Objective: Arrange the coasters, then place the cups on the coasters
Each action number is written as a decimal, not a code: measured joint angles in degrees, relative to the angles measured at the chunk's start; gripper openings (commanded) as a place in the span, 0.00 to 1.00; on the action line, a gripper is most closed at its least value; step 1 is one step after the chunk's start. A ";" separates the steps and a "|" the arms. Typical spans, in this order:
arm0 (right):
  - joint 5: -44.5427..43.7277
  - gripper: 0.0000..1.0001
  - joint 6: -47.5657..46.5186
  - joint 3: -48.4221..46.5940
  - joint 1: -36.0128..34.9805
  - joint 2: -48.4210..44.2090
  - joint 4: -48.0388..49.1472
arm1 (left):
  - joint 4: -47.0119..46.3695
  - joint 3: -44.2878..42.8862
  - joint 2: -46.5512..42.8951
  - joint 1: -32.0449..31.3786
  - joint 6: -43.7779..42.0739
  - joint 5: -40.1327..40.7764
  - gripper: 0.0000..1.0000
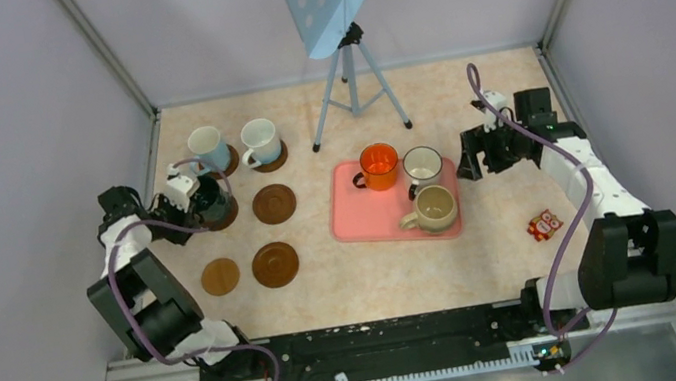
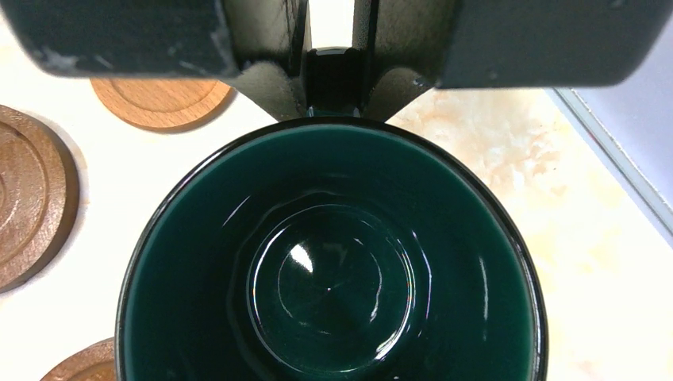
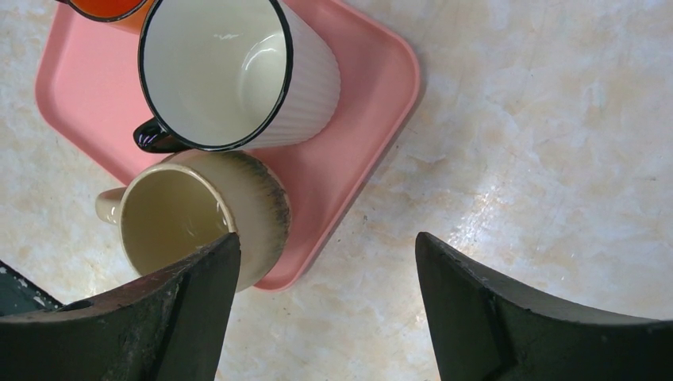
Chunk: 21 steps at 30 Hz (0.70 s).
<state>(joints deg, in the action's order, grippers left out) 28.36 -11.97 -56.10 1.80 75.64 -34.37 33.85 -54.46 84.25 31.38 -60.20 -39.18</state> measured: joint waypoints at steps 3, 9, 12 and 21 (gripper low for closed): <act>0.07 0.79 0.02 -0.31 0.00 0.28 -0.13 | -0.39 -0.07 1.77 0.02 -0.85 0.02 0.00; 0.24 0.79 0.02 -0.33 0.00 0.59 -0.70 | -1.46 -1.07 4.92 0.04 -1.38 0.07 0.00; 0.24 0.80 0.02 -0.33 0.00 0.63 -0.92 | -2.36 -1.49 6.36 0.04 -1.38 0.28 0.00; 0.26 0.80 0.04 -1.07 0.00 0.72 -1.20 | -2.78 -2.67 8.98 0.04 -1.53 0.72 0.05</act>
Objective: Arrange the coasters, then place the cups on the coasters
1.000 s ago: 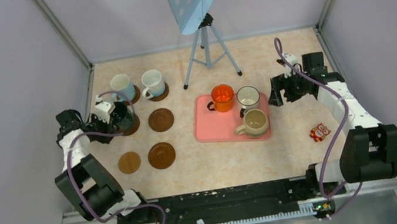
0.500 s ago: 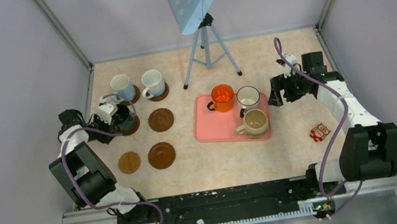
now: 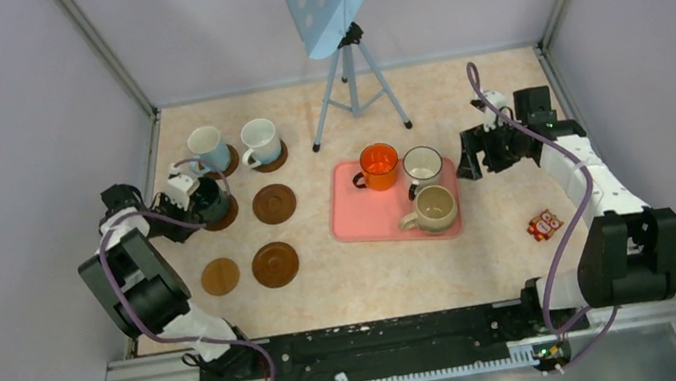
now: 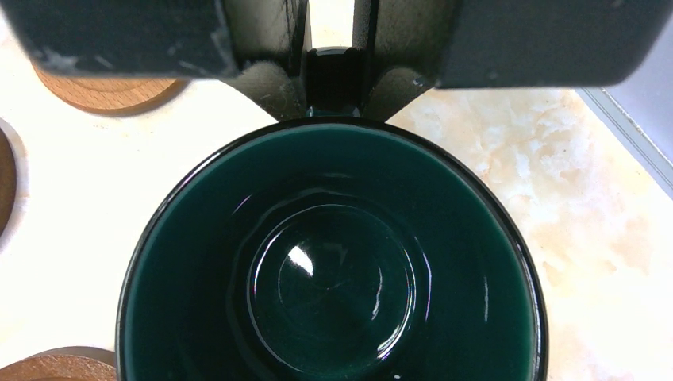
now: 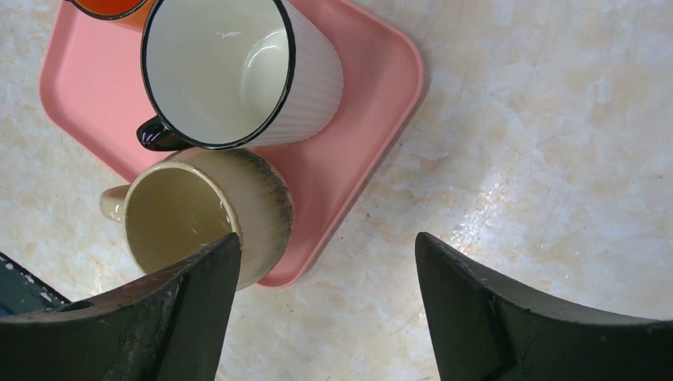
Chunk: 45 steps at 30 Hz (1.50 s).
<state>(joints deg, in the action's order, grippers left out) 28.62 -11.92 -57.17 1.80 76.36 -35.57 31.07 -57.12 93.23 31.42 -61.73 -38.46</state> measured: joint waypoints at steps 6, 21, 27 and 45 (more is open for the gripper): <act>-0.02 0.79 0.00 0.00 0.00 0.26 -0.07 | -0.02 -0.31 0.98 0.00 -0.33 0.17 0.13; 0.00 0.79 0.00 -0.37 0.00 0.33 -0.09 | -1.03 -0.31 1.33 0.00 -1.25 0.13 0.50; 0.00 0.80 0.00 -0.37 0.00 0.33 -0.09 | -0.13 -0.31 0.87 0.02 -1.40 0.39 0.65; 1.86 0.80 0.00 -0.37 0.00 0.33 0.35 | 10.58 -11.10 -12.96 -1.86 4.02 -2.84 0.99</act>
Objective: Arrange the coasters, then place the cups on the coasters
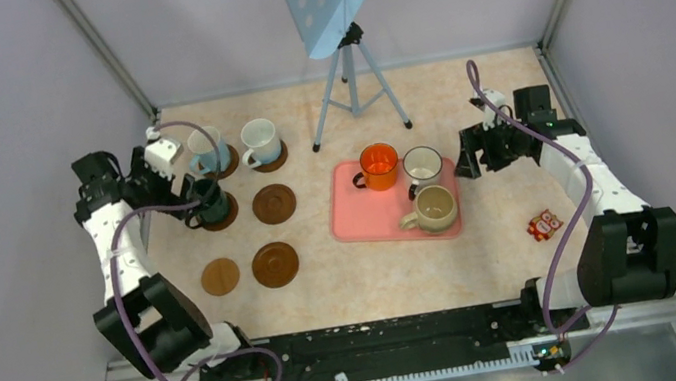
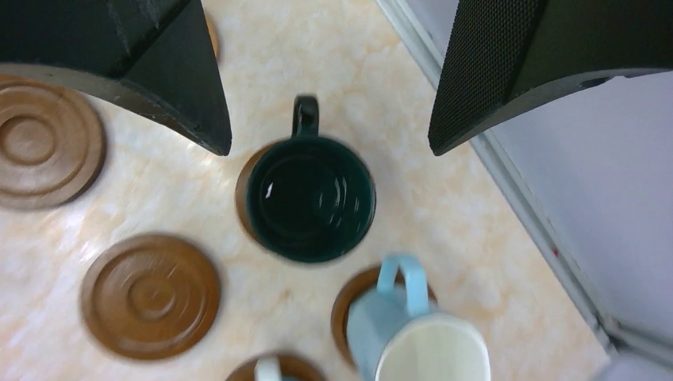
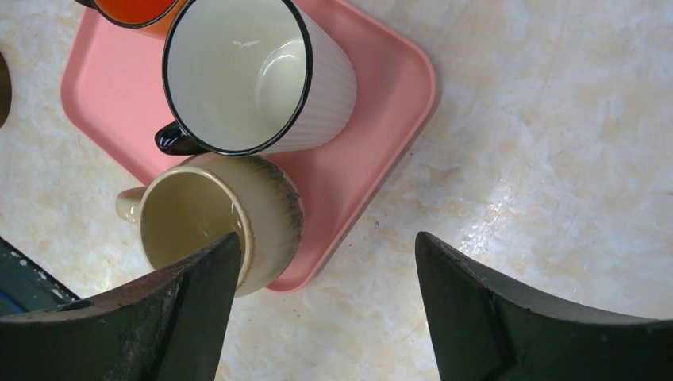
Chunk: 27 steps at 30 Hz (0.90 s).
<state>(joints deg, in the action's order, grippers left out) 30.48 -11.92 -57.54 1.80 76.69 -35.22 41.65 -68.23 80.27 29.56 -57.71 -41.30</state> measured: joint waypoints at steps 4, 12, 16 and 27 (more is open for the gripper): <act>0.48 0.80 0.09 0.00 0.00 0.00 0.24 | -0.28 -2.95 -1.79 -7.52 6.49 1.14 0.99; 0.50 0.79 0.13 0.00 0.00 0.00 0.50 | -4.31 -1.11 -2.03 -27.39 18.53 5.33 0.99; -0.63 0.80 0.13 0.00 0.00 -0.02 0.48 | -8.63 1.11 0.22 -37.38 25.05 7.87 0.99; -3.89 0.79 0.74 0.17 0.31 -1.07 0.42 | -16.04 1.99 12.68 -57.96 34.88 17.31 0.88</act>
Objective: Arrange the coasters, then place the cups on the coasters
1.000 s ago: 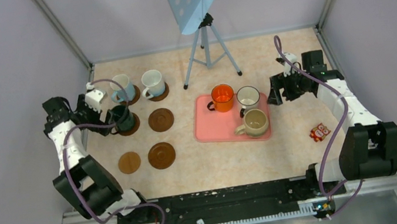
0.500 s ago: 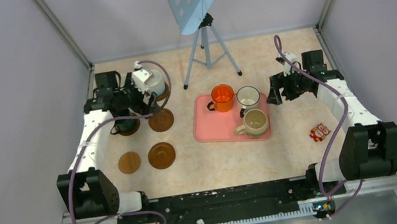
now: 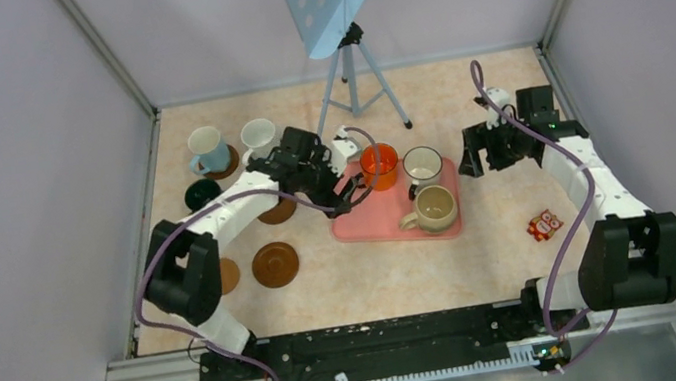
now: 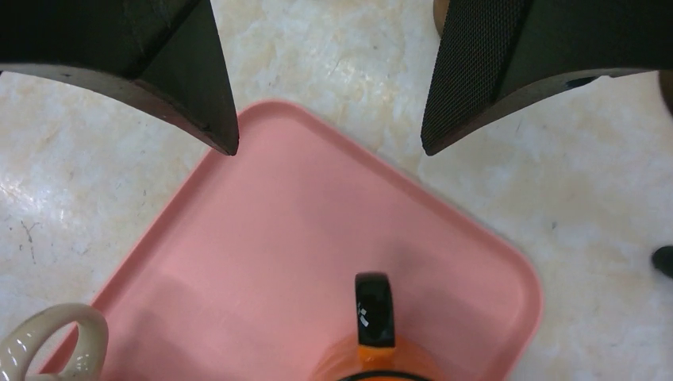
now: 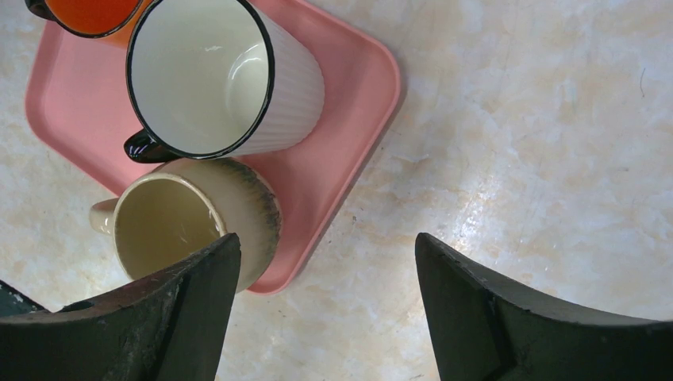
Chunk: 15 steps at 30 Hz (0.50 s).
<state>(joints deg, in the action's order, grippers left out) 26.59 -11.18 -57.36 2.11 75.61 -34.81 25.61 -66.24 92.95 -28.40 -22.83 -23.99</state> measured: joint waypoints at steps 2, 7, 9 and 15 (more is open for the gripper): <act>-0.20 0.79 0.48 0.33 0.07 -0.22 0.22 | -0.31 -1.40 2.69 -1.97 0.61 1.40 0.86; -0.76 0.79 1.05 1.16 0.15 -0.61 0.13 | -1.07 -7.69 9.62 -5.27 1.86 4.42 0.79; -1.05 0.79 1.29 1.16 0.33 -0.63 0.13 | -1.55 -10.19 11.87 -6.27 1.97 5.33 0.74; -1.46 0.79 1.38 1.16 0.61 -0.63 0.13 | -1.40 -17.81 18.29 -8.59 2.67 7.06 0.53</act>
<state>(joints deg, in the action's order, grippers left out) 25.12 -9.80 -56.21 2.72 74.98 -34.68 24.21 -84.05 111.24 -36.99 -20.16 -16.93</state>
